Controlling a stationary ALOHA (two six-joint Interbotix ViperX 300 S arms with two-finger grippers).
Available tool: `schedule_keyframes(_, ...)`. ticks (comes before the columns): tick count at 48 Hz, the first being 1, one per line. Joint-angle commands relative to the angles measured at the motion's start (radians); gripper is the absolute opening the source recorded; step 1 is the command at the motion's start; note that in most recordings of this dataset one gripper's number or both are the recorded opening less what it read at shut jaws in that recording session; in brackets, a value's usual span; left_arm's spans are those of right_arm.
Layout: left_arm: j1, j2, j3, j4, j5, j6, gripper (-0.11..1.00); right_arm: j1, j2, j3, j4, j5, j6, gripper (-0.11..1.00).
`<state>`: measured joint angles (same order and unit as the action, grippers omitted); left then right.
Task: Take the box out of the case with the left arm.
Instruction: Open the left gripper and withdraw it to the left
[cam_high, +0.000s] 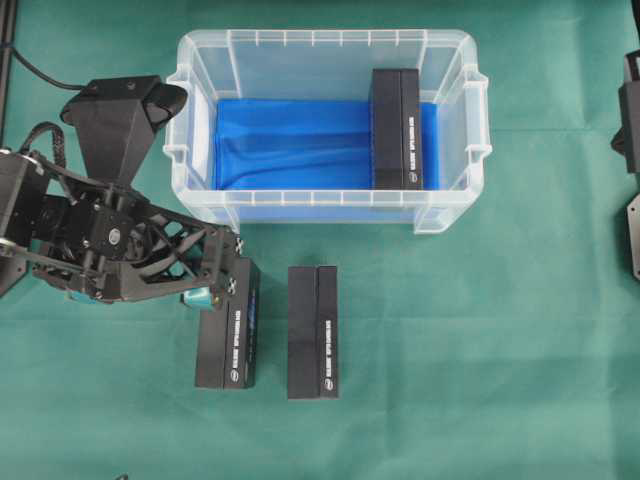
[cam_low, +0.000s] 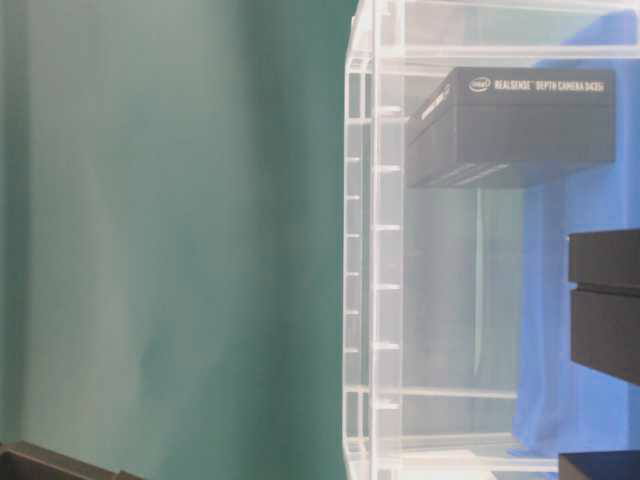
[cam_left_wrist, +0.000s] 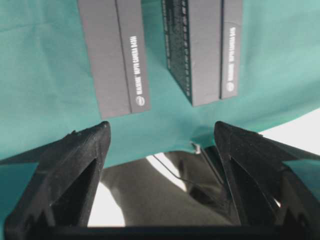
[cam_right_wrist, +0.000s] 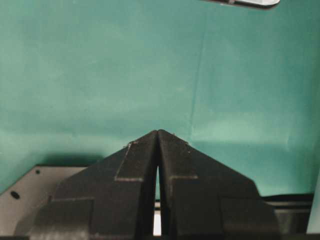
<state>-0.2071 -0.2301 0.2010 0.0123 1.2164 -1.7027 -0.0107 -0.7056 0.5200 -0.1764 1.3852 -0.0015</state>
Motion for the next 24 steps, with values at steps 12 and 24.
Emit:
schedule_keyframes(12,0.000,-0.077,0.034,0.005,0.049,0.040,0.97,0.000,0.002,-0.012,-0.002,-0.005,0.002,0.00)
schedule_keyframes(24,-0.018,-0.178,0.126,0.005,0.067,0.041,0.97,0.000,0.002,-0.012,-0.002,-0.005,0.003,0.00)
